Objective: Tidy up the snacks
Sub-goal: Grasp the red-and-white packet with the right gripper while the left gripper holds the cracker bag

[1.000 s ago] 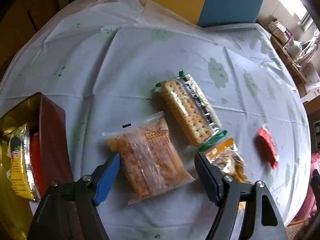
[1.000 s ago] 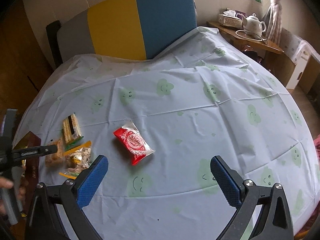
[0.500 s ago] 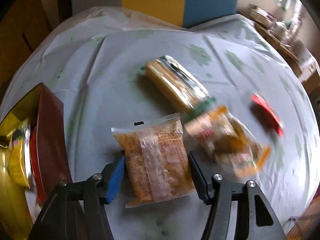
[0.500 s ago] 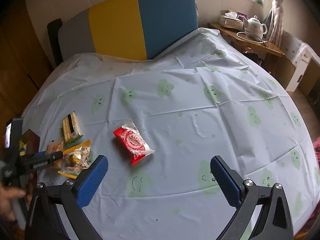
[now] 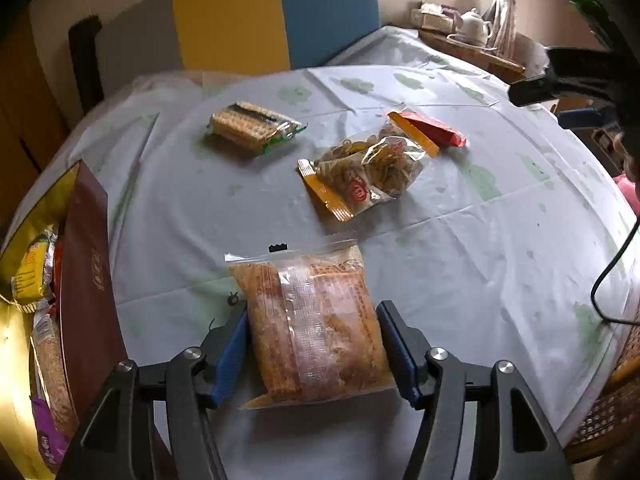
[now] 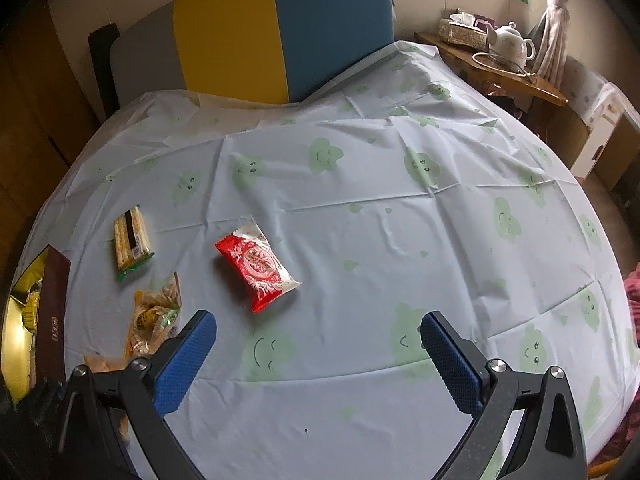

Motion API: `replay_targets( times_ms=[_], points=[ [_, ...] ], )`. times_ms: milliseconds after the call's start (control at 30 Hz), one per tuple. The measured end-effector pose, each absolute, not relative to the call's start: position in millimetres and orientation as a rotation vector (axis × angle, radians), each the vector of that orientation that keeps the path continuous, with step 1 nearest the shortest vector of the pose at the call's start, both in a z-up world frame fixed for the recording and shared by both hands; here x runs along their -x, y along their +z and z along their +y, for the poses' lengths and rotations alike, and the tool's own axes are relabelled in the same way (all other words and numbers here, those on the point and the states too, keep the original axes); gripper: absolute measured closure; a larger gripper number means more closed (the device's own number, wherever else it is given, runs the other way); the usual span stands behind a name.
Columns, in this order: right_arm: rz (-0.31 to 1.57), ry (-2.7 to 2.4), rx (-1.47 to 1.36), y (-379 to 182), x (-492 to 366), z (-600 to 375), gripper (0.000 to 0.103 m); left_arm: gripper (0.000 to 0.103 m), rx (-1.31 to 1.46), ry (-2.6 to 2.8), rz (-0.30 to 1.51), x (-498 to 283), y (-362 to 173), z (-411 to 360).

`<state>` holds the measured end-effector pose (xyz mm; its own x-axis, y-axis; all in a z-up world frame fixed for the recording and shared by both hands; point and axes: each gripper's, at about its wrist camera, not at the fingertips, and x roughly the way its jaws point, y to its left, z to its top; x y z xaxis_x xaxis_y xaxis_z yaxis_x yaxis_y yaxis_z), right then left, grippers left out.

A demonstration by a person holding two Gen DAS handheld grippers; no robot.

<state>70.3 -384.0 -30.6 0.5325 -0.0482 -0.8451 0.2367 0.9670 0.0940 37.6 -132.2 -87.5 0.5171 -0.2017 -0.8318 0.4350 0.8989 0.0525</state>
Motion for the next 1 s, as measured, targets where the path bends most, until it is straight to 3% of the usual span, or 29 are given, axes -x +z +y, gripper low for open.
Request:
replay_targets(
  times_ms=[400,600,767,1000],
  points=[
    [1.027,-0.182,-0.211,-38,-70,-381,0.003,0.039,-0.239,-0.412,0.882,-30,-94,-119],
    [1.043,-0.183,-0.189,-42,-70,-374,0.013,0.039,-0.23,-0.415,0.875,-29,-95,-118],
    [1.061,-0.197,-0.165,-45,-70,-371,0.035,0.039,-0.228,-0.418,0.868,-28,-95,-117],
    [1.096,-0.186,-0.163,-53,-73,-370,0.041,0.038,-0.228,-0.427,0.848,-27,-96,-115]
  ],
)
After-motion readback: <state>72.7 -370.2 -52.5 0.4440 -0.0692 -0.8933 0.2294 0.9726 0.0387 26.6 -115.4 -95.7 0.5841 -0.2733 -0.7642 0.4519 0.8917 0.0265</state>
